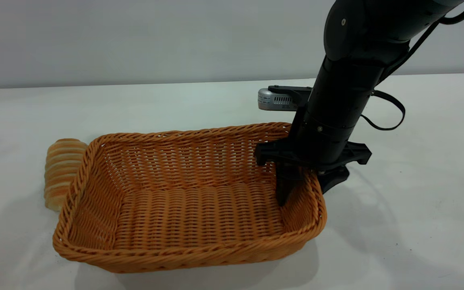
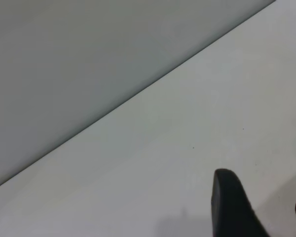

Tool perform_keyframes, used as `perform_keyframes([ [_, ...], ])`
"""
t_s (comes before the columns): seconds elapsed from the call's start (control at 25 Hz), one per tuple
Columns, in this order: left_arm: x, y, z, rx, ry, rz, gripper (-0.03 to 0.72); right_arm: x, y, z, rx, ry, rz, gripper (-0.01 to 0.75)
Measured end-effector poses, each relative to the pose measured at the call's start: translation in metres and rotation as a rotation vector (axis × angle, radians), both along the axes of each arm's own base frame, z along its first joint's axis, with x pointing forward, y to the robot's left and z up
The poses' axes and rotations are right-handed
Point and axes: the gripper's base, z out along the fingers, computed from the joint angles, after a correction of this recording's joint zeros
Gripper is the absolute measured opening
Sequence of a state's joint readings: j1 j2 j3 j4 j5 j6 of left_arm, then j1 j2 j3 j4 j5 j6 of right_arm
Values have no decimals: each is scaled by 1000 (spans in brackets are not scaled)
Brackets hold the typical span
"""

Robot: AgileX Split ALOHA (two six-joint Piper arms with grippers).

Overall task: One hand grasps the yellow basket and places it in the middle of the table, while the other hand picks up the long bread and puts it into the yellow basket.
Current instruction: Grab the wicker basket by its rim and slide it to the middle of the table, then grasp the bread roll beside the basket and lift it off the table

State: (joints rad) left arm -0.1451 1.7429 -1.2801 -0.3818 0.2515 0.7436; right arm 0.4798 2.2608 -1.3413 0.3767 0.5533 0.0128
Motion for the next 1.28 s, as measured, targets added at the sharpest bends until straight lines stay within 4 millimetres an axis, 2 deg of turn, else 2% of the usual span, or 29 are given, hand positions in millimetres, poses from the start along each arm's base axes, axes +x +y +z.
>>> perform_keyframes([
  [0.12,0,0,0,0,1,0,394,0,0,1,0,-2,1,567],
  [0.32,0,0,0,0,6,-2,394,4,-1,19,1,-58,16,574],
  [0.44,-1,0,0,0,8,-3,394,10,-10,39,-4,-110,5,574],
  [0.64,-1,0,-1,0,8,-3,394,19,-38,77,-27,-175,-28,574],
  [0.8,-1,0,-1,0,8,-3,394,17,-53,122,-47,-263,-21,570],
  [0.96,-1,0,0,0,7,-3,394,2,-67,183,-104,-394,20,540],
  [1.04,-1,0,1,-1,4,-3,394,-11,-75,207,-131,-439,36,524],
  [1.16,-2,0,2,-1,5,-3,394,-43,-90,239,-152,-510,42,508],
  [1.28,-2,0,2,-5,5,0,394,-78,-104,258,-140,-557,32,505],
])
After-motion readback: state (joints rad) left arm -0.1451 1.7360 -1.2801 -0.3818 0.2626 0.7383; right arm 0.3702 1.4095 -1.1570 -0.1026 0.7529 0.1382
